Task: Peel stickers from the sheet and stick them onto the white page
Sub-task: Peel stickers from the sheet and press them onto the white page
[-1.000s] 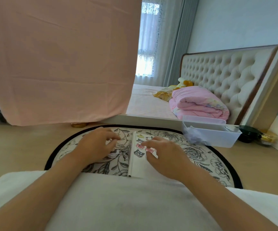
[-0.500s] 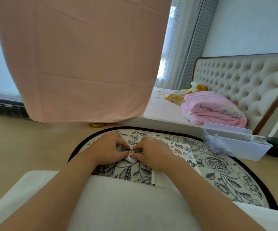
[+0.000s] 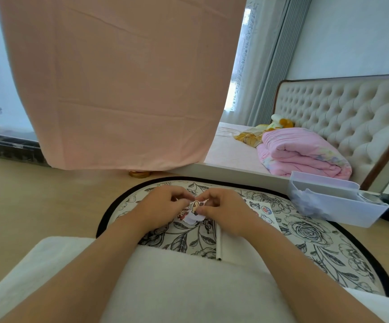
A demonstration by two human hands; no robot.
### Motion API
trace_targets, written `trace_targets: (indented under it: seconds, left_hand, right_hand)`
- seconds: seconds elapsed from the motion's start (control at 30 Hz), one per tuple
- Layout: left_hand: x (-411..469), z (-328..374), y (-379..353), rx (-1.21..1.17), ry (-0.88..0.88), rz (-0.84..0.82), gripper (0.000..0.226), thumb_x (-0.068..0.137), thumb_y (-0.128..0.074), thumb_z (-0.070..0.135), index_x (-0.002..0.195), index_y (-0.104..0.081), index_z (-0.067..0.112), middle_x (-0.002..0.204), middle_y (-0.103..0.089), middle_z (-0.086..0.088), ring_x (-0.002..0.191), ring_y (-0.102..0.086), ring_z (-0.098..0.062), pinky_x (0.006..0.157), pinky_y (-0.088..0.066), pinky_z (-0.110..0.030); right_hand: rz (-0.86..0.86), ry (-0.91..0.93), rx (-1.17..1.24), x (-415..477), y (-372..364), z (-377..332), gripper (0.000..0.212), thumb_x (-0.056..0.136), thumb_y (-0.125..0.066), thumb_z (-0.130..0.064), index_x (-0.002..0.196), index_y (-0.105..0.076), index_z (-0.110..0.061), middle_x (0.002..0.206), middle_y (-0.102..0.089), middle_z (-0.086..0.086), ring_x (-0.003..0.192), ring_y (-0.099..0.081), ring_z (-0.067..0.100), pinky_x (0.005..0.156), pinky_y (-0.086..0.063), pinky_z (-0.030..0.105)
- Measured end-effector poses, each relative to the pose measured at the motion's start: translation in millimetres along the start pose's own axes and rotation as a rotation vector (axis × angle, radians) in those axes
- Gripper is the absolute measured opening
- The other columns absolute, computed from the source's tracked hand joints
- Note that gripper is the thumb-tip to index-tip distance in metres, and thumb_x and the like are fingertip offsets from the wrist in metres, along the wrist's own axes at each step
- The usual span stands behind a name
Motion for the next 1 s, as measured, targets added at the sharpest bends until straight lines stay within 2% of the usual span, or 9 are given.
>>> trace_targets:
  seconds: [0.1, 0.23, 0.37, 0.5, 0.6, 0.73, 0.8, 0.9, 1.0]
  left_hand:
    - [-3.4, 7.6, -2.2, -0.185, 0.031, -0.014, 0.013, 0.087, -0.074, 0.024, 0.098, -0.075, 0.031, 0.086, -0.076, 0.007, 0.082, -0.070, -0.008, 0.079, -0.054, -0.024]
    - [-4.1, 8.8, -0.9, -0.271, 0.052, -0.014, 0.011, 0.085, -0.076, 0.014, 0.095, -0.075, 0.020, 0.083, -0.077, -0.001, 0.077, -0.071, -0.010, 0.076, -0.055, -0.024]
    - [-2.0, 4.1, 1.9, -0.298, 0.093, 0.037, 0.005, 0.086, -0.075, 0.015, 0.088, -0.071, 0.016, 0.076, -0.075, 0.003, 0.072, -0.069, -0.006, 0.078, -0.054, -0.030]
    - [-2.4, 1.1, 2.2, -0.163, 0.118, 0.027, 0.006, 0.084, -0.074, 0.020, 0.085, -0.070, 0.023, 0.074, -0.074, 0.005, 0.071, -0.068, -0.011, 0.074, -0.053, -0.033]
    - [-4.3, -0.4, -1.5, 0.009, 0.119, -0.039, 0.006, 0.082, -0.072, 0.027, 0.083, -0.068, 0.031, 0.072, -0.071, 0.011, 0.064, -0.060, -0.002, 0.067, -0.050, -0.028]
    - [-4.2, 2.6, 0.3, 0.206, 0.085, -0.026, 0.007, 0.081, -0.073, 0.036, 0.084, -0.067, 0.035, 0.077, -0.067, 0.014, 0.072, -0.058, -0.003, 0.069, -0.050, -0.029]
    - [-3.9, 3.0, 0.6, 0.236, 0.060, -0.033, 0.007, 0.082, -0.072, 0.035, 0.087, -0.068, 0.034, 0.084, -0.066, 0.015, 0.080, -0.058, -0.004, 0.074, -0.051, -0.029]
    - [-3.5, 3.3, -1.2, 0.280, 0.023, -0.028, 0.014, 0.086, -0.068, 0.035, 0.100, -0.068, 0.038, 0.097, -0.059, 0.017, 0.087, -0.055, -0.003, 0.079, -0.049, -0.029]
    - [-2.4, 12.4, -1.1, 0.115, 0.027, 0.029, 0.016, 0.093, -0.061, 0.029, 0.104, -0.069, 0.038, 0.097, -0.064, 0.017, 0.074, -0.057, -0.001, 0.071, -0.048, -0.026]
  right_hand:
    - [0.020, 0.001, 0.060, -1.1, 1.3, -0.8, 0.021, 0.083, -0.080, -0.035, 0.101, -0.071, -0.030, 0.077, -0.075, -0.003, 0.070, -0.068, 0.003, 0.075, -0.053, 0.026]
    - [0.000, -0.029, 0.117, -2.7, 2.6, -1.0, 0.030, 0.081, -0.083, -0.031, 0.108, -0.069, -0.028, 0.079, -0.077, -0.002, 0.080, -0.073, 0.008, 0.084, -0.053, 0.025]
    - [-0.044, -0.043, 0.108, -3.5, 4.4, -1.7, 0.026, 0.077, -0.086, -0.019, 0.093, -0.072, -0.034, 0.077, -0.076, -0.008, 0.076, -0.071, 0.003, 0.086, -0.054, 0.024]
    - [0.024, -0.047, 0.061, -0.6, 7.7, -1.7, 0.016, 0.080, -0.083, -0.019, 0.085, -0.076, -0.032, 0.078, -0.076, -0.006, 0.076, -0.072, 0.007, 0.082, -0.057, 0.027]
    - [0.038, -0.028, -0.036, -1.7, 8.0, -4.3, 0.011, 0.086, -0.078, -0.024, 0.083, -0.072, -0.034, 0.074, -0.072, -0.007, 0.063, -0.063, -0.001, 0.070, -0.052, 0.024]
    - [0.018, 0.001, -0.166, -1.8, 6.3, -9.3, 0.009, 0.090, -0.072, -0.029, 0.081, -0.070, -0.031, 0.075, -0.071, -0.007, 0.069, -0.061, 0.006, 0.074, -0.052, 0.026]
    - [0.011, 0.019, -0.166, -2.3, 8.0, -10.6, 0.009, 0.089, -0.072, -0.030, 0.080, -0.071, -0.031, 0.075, -0.069, -0.012, 0.070, -0.062, 0.003, 0.072, -0.051, 0.024]
    - [0.025, 0.028, -0.097, -4.7, 14.2, -10.6, 0.010, 0.086, -0.076, -0.031, 0.077, -0.072, -0.033, 0.069, -0.064, -0.016, 0.055, -0.054, 0.002, 0.058, -0.048, 0.023]
    - [0.101, 0.087, -0.082, -6.9, 22.2, -10.7, 0.021, 0.083, -0.078, -0.020, 0.073, -0.074, -0.038, 0.090, -0.065, -0.010, 0.064, -0.059, 0.013, 0.060, -0.054, 0.028]
Point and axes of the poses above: each hand's wrist, its own x-axis towards the middle knuckle, its own y-axis out of the back of the hand, z = x × y, the point moved 4 cm from there along x, towards the middle knuckle
